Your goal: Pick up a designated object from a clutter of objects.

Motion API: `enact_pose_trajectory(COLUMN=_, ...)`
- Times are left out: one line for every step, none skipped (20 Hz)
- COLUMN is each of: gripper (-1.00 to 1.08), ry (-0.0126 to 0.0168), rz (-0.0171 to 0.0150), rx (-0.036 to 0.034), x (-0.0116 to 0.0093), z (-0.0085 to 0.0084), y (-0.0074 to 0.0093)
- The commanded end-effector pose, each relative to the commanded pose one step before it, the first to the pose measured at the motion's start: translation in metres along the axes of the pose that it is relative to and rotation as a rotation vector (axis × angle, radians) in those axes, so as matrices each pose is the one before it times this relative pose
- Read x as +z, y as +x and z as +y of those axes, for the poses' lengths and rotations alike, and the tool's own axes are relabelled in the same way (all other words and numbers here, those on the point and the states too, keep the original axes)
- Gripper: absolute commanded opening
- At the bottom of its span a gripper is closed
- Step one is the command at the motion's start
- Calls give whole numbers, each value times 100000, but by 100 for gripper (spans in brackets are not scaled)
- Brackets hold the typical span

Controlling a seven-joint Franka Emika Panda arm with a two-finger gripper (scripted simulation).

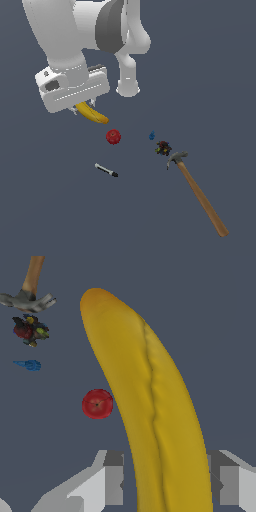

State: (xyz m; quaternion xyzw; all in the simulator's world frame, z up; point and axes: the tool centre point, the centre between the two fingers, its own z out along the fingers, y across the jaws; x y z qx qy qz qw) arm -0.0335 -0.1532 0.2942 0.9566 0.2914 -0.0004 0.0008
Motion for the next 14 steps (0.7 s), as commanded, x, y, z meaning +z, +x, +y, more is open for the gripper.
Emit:
enact_pose_trajectory(gripper=-100, ry=-22, rz=4, rx=3, x=-2076, z=-265, y=241)
enact_pose_trajectory(gripper=-100, ry=0, rz=0, rx=0, x=-668, z=-76, y=91)
enact_pose_trajectory(gripper=-100, ry=46, rz=29, rx=-42, x=-605, z=-66, y=95)
enact_pose_trajectory(gripper=-100, ry=0, rz=0, rx=0, x=-559, z=-59, y=82)
enact_pose_trajectory(gripper=-100, ry=0, rz=0, rx=0, x=-505, z=-51, y=77)
enact_pose_trajectory(gripper=-100, ry=0, rz=0, rx=0, x=-451, z=-43, y=71)
enact_pose_trajectory(gripper=-100, ry=46, rz=33, rx=-40, x=-390, z=-35, y=70)
enact_pose_trajectory(gripper=-100, ry=0, rz=0, rx=0, x=-343, z=-30, y=58)
enact_pose_trajectory(gripper=-100, ry=0, rz=0, rx=0, x=-290, z=-24, y=50)
enact_pose_trajectory(gripper=-100, ry=0, rz=0, rx=0, x=-237, z=-19, y=42)
enact_pose_trajectory(gripper=-100, ry=0, rz=0, rx=0, x=-184, z=-14, y=33)
enact_pose_trajectory(gripper=-100, ry=0, rz=0, rx=0, x=-131, z=-10, y=24)
enact_pose_trajectory(gripper=-100, ry=45, rz=35, rx=-39, x=-73, z=-3, y=17)
enact_pose_trajectory(gripper=-100, ry=0, rz=0, rx=0, x=-26, z=-2, y=5)
